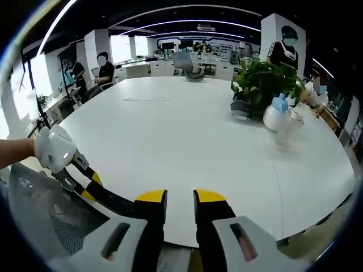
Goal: Press the specified remote control buttons in sequence, fully releasing each button before pressing the next.
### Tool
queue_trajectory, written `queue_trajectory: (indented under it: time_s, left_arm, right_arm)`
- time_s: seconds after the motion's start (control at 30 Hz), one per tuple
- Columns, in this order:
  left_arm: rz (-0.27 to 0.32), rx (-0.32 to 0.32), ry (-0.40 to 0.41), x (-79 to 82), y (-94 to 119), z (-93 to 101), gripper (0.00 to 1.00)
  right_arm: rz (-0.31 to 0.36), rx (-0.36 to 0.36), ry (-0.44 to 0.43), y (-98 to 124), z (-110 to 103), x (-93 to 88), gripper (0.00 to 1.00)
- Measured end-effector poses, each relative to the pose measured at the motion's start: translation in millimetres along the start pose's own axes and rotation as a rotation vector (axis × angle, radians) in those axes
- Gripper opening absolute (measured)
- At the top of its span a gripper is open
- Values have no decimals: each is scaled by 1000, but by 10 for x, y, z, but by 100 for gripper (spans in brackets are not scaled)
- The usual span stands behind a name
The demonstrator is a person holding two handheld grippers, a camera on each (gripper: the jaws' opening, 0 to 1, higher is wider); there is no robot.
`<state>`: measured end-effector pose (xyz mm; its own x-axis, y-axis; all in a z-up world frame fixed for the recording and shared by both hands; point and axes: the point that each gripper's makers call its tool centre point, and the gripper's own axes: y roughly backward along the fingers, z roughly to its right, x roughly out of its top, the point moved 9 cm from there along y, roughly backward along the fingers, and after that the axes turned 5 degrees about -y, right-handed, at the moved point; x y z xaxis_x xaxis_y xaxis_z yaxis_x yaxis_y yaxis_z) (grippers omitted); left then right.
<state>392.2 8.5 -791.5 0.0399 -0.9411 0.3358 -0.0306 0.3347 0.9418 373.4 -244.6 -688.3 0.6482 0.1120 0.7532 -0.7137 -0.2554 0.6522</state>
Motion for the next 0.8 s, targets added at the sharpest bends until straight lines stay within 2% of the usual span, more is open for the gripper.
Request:
queue_trajectory:
  time_s: [0.5,0.8]
  left_arm:
    - [49,8,27,-43,0,29,23]
    - [56,22,18,-45,-6,41,24]
  right_arm:
    - [-7,-2,-10,3,8,-15,18]
    - [-29,-1,1,-15,0,-30,18]
